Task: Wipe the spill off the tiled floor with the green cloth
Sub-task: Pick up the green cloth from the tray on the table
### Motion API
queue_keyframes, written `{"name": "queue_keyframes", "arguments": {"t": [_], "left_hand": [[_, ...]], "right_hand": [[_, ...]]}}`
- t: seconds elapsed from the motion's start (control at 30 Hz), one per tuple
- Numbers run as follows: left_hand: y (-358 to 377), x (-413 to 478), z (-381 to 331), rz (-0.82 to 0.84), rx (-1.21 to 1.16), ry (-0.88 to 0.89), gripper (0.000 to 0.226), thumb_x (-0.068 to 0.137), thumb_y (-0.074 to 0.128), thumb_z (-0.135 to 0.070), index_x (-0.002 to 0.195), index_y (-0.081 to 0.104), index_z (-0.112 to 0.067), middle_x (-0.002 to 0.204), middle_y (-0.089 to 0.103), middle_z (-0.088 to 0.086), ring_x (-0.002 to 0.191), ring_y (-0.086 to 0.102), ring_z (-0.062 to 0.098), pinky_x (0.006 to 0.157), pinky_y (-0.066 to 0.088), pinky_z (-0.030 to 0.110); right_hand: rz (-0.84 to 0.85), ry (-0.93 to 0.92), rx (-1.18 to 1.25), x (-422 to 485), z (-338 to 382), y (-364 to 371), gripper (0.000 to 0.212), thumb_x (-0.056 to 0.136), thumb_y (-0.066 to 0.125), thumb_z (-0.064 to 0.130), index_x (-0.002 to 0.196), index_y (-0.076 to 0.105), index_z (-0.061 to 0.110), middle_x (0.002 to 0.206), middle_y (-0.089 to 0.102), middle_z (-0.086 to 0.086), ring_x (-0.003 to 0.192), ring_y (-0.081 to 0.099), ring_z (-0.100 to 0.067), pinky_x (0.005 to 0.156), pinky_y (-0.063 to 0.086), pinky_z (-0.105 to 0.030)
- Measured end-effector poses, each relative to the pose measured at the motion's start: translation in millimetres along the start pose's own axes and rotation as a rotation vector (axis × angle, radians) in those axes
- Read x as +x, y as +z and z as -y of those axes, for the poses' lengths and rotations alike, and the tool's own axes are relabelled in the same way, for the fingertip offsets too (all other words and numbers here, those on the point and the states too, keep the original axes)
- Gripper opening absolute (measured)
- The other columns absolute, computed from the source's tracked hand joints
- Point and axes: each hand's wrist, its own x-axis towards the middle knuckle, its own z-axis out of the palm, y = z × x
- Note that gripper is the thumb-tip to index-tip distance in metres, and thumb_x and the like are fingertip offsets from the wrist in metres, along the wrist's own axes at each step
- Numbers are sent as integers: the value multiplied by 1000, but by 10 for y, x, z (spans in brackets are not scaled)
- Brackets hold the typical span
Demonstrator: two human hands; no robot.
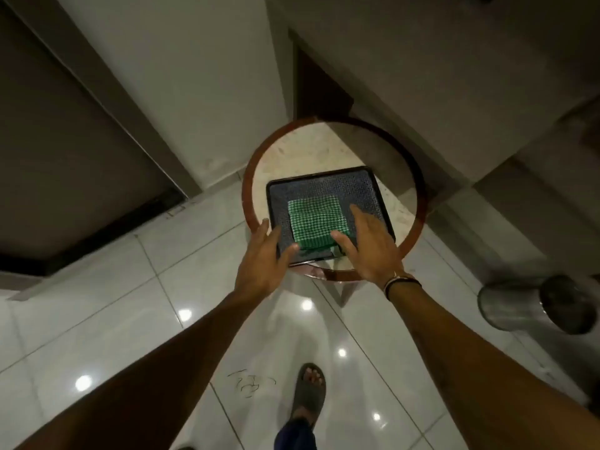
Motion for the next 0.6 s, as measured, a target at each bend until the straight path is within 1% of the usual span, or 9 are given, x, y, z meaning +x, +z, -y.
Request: {"name": "queue_keyframes", "arguments": {"t": [0.07,0.13,0.27,0.4,0.43,0.47,0.5,0.53,0.6], "left_hand": [[281,387,97,-61,-104,-43,55,108,61,-46,156,54,-20,161,55,8,151,52,28,120,51,46],[492,760,168,-77,-152,-119,48,105,67,-42,145,63,-15,145,69,8,135,66,28,108,55,39],[897,1259,335,-69,-207,-251,45,106,68,-37,143,65,-12,140,73,8,131,68,30,105,50,35],[1221,1567,468,-135,-193,-303,55,104,71,-36,152,60,-11,147,70,9,134,67,31,112,53,42],[1276,1617,491,-169,-225,-326,55,103,72,-34,152,59,-11,145,71,9,129,69,29,109,56,41],[1300,1652,489,-201,-275,-352,52,104,73,-31,150,60,-11,141,72,8,118,72,25,99,57,39],[1311,1684,494,-225,-328,-377,48,104,73,-28,147,60,-12,134,73,7,104,72,20,90,56,35],[1308,1712,483,-240,-375,-396,45,103,74,-26,145,61,-13,128,74,6,96,70,17,86,55,33],[1282,1739,472,-264,-467,-454,43,101,77,-21,140,65,-12,120,74,5,101,73,22,91,60,35]], "right_hand": [[0,9,119,339,-169,263,82,108,50,63,172,25,19,176,37,-11,162,33,-34,130,32,-50],[11,29,134,692,-329,558,81,108,53,62,172,27,21,174,40,-10,160,36,-35,129,38,-53],[-34,94,101,1210,-567,1036,73,108,58,55,168,37,19,165,49,-17,152,46,-40,121,45,-55],[-107,180,95,1458,-661,1277,62,107,66,46,159,49,18,153,55,-20,141,54,-43,114,51,-55],[-122,195,100,1488,-681,1315,59,106,69,41,157,51,17,151,57,-19,139,55,-42,113,52,-55],[-135,210,112,1510,-687,1330,57,104,73,35,155,53,17,150,59,-18,138,57,-41,112,53,-55],[-145,222,141,1534,-705,1349,55,103,75,30,153,54,17,148,61,-17,136,59,-41,111,54,-55],[-149,239,177,1547,-714,1347,53,103,76,25,151,56,17,146,65,-16,134,62,-40,110,55,-54],[-150,284,298,1551,-717,1303,45,103,75,16,146,61,15,143,69,-16,129,66,-39,108,57,-51]]}}
